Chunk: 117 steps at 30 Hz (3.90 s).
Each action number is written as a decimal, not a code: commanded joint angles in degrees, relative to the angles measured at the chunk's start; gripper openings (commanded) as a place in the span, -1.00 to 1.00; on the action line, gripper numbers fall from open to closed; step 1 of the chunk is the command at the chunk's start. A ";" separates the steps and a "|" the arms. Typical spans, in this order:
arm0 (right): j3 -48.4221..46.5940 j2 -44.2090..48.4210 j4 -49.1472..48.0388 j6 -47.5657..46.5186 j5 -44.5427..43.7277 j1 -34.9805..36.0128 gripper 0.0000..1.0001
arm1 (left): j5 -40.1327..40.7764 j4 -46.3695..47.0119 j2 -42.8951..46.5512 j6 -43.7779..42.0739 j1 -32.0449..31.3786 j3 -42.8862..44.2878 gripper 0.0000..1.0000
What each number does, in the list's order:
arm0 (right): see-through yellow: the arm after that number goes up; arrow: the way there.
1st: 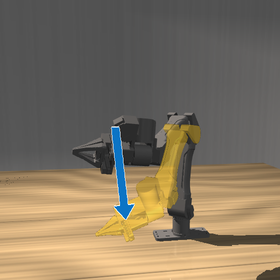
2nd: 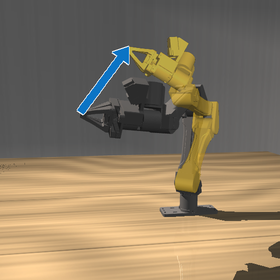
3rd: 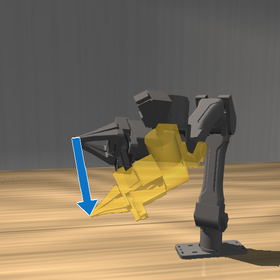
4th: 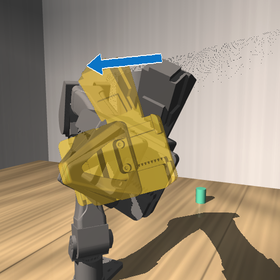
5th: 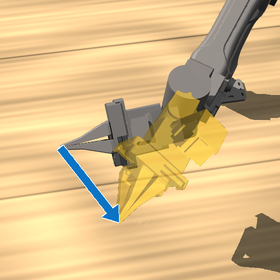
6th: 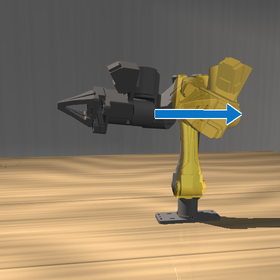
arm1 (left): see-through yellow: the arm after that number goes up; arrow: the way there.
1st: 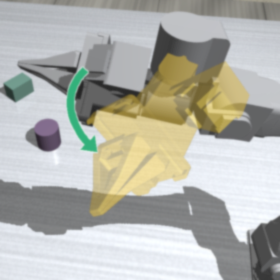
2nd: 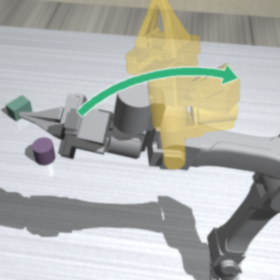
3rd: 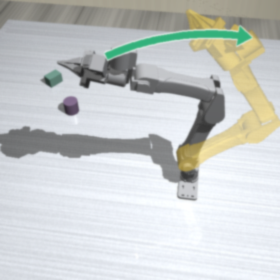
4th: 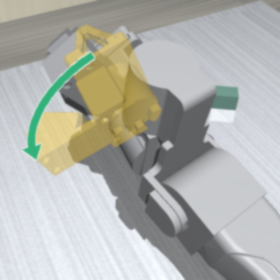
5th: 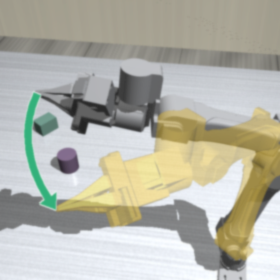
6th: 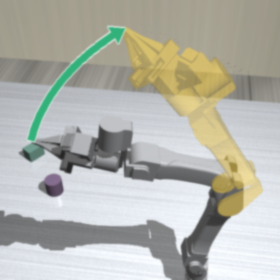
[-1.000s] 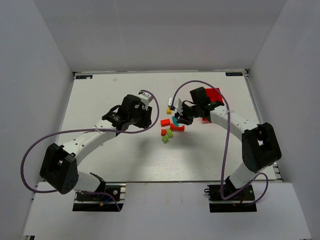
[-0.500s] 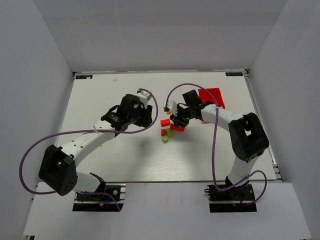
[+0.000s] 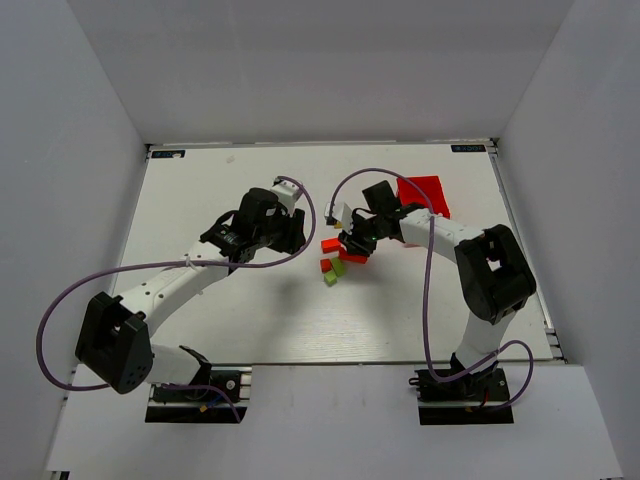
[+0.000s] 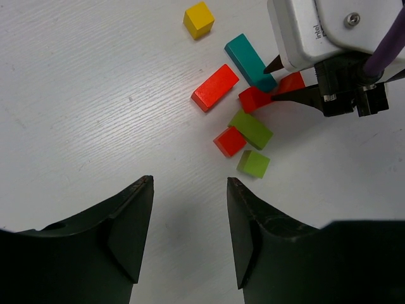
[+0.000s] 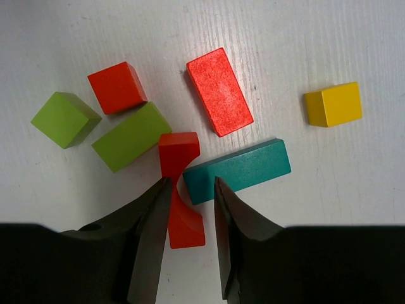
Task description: Build the wood block tower
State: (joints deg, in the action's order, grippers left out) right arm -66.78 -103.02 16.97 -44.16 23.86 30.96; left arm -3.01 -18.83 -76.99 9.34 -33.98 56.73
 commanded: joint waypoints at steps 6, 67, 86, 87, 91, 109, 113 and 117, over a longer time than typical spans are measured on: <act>-2.39 0.89 3.24 -1.63 2.42 0.42 -0.21 | -1.74 0.72 2.99 0.41 -0.30 -0.30 0.21; -19.70 1.42 35.31 -9.71 40.82 -3.89 -0.95 | -17.91 12.05 14.67 -12.07 -0.30 -7.77 0.47; -28.58 -7.54 58.00 -25.18 50.06 -4.15 -0.95 | -29.25 18.92 20.91 -19.00 -1.35 -12.70 0.51; -28.58 -7.11 58.00 -25.44 49.89 -4.15 -0.95 | -28.21 18.92 21.53 -19.01 -1.36 -12.70 0.51; -27.96 -6.58 58.00 -25.54 49.53 -4.24 -0.95 | -26.35 18.39 22.06 -20.15 -1.88 -12.70 0.51; -24.01 -2.89 58.09 -27.73 47.07 -3.10 -0.95 | -23.37 18.66 23.47 -37.20 -7.77 -19.02 0.46; -21.99 -1.40 58.00 -28.17 44.88 -2.92 -0.95 | -21.00 18.65 22.07 -44.12 -9.70 -20.42 0.46; -21.98 -0.95 57.04 -27.30 43.82 -2.22 -0.95 | -17.13 18.65 22.06 -50.36 -10.93 -20.96 0.46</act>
State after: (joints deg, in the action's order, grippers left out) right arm -88.99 -106.34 73.71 -70.91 68.07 28.08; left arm -23.94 -0.40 -55.13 -33.65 -43.83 36.45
